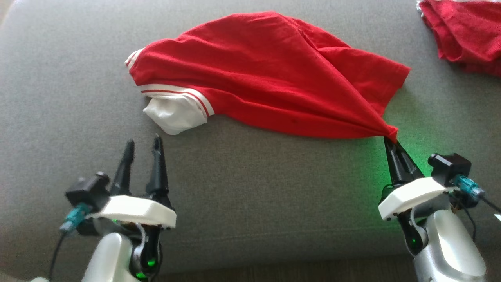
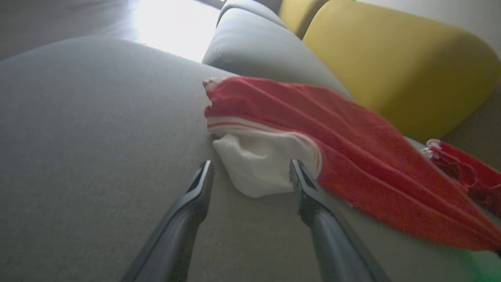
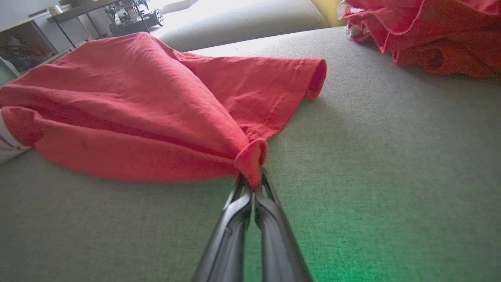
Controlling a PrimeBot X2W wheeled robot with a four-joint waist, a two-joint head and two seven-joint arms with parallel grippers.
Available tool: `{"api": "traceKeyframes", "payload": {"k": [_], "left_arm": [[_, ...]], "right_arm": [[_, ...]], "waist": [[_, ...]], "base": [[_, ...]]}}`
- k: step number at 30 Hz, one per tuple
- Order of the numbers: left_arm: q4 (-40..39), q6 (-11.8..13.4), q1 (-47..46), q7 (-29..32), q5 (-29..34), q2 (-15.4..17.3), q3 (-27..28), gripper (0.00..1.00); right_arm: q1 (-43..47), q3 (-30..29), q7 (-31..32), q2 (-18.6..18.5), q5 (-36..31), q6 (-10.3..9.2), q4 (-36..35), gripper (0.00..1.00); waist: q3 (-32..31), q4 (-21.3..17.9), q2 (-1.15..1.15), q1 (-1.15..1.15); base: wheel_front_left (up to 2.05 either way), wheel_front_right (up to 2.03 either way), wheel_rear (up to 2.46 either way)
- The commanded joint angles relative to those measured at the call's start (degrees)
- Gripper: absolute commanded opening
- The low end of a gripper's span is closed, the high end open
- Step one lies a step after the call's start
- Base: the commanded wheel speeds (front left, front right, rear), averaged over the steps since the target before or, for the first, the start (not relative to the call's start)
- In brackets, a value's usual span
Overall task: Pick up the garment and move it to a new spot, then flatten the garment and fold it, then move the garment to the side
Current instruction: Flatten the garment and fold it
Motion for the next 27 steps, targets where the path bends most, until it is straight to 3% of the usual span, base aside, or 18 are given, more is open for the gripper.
{"api": "traceKeyframes", "payload": {"k": [1,7,18,21,25,27], "left_arm": [[2.21,-0.17,-2.60,-0.23,1.55,1.00,0.77,1.00],[14.65,2.24,-12.17,-0.27,5.73,2.80,2.58,1.00],[29.25,1.04,-21.18,0.36,13.17,7.85,-0.12,1.00],[33.02,0.23,-23.17,0.56,13.51,8.10,-0.95,1.00],[36.66,-2.89,-24.80,0.44,13.07,8.07,-2.40,1.00],[37.39,-3.92,-24.90,0.49,12.71,7.45,-3.32,0.87]], "right_arm": [[-1.01,1.15,-0.39,0.09,-0.87,-0.02,-2.52,0.00],[-2.03,2.99,-0.39,0.10,-0.47,-0.02,-4.23,0.00],[-4.00,4.10,-0.39,0.10,-0.12,-0.02,-5.34,0.00],[-4.28,4.55,-0.39,0.10,0.15,-0.02,-5.46,0.00],[-4.30,4.88,-0.39,0.10,0.47,-0.02,-5.44,0.00],[-4.09,4.76,-0.39,0.10,0.45,-0.02,-5.40,0.00]], "waist": [[1.24,-0.75,0.00,0.00],[4.57,-1.68,0.00,0.00],[7.80,-2.81,0.00,0.00],[7.90,-3.19,0.00,0.00],[7.59,-3.55,0.00,0.00],[7.19,-3.52,0.00,0.00]], "base": [[0.00,0.00,0.00],[0.00,0.00,0.00],[0.00,0.00,0.00],[0.00,0.00,0.00],[0.00,0.00,0.00],[0.00,0.00,0.00]]}}
